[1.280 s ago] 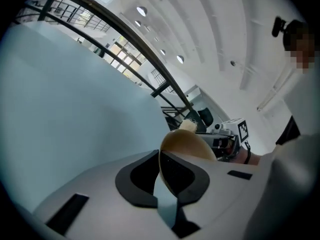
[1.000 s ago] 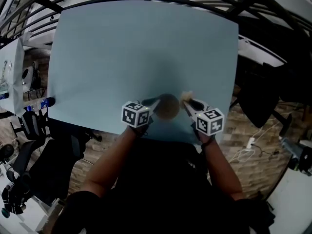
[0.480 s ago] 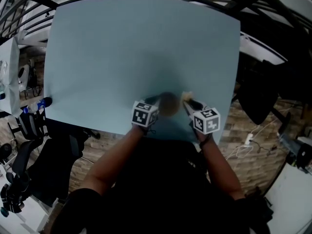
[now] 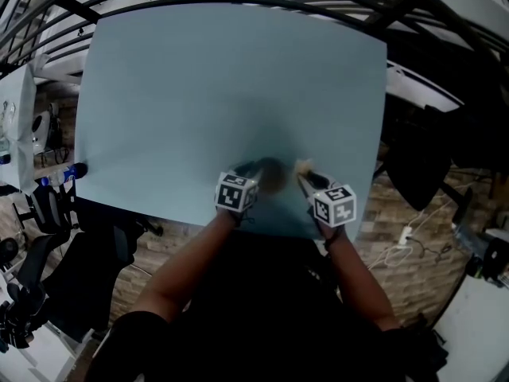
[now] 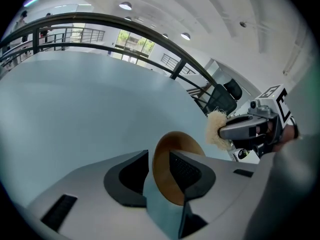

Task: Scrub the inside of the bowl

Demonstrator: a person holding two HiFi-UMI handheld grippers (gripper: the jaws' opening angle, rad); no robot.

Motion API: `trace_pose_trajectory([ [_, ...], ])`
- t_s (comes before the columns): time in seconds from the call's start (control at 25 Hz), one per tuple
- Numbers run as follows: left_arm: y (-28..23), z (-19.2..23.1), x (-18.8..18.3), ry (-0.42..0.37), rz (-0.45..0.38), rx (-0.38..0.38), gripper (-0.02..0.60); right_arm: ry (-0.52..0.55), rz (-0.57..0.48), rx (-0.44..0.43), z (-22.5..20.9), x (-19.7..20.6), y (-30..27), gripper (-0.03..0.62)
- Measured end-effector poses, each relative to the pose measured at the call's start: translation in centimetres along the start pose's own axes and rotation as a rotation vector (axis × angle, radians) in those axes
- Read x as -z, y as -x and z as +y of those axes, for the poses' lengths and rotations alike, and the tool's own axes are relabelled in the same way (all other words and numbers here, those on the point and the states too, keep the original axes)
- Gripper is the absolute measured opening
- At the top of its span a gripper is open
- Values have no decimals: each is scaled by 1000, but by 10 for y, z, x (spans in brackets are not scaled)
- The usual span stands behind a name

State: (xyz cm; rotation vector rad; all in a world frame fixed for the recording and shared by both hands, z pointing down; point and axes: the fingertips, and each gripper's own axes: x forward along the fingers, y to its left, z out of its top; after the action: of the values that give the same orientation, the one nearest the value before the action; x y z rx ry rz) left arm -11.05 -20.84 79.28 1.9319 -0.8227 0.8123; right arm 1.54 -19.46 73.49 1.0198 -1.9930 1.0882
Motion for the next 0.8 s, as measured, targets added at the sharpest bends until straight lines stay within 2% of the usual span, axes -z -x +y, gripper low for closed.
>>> trace_pose_trajectory([
  [0.08,4,0,0,6,-11,-7,135,6,-13,1,2,-1,6,64],
  [0.28,19,0,-1,1,-44,-41,137,36,-51,7,3,-7,27,64],
  [0.44,40,-10,0,18,-121,-62,137,76,-78,-15,17,-3,50,64],
  [0.56,56,-20,-5,1,-177,-103,133,104,-113,-36,23,-2,66,64],
  [0.68,77,-30,-20,-18,-253,-141,82,142,-154,-57,30,-6,80,64],
  [0.76,92,-46,-24,-31,-296,-137,13,171,-177,-72,37,-5,92,64],
  [0.8,98,-55,-25,-39,-316,-125,-2,183,-189,-79,40,-5,98,64],
])
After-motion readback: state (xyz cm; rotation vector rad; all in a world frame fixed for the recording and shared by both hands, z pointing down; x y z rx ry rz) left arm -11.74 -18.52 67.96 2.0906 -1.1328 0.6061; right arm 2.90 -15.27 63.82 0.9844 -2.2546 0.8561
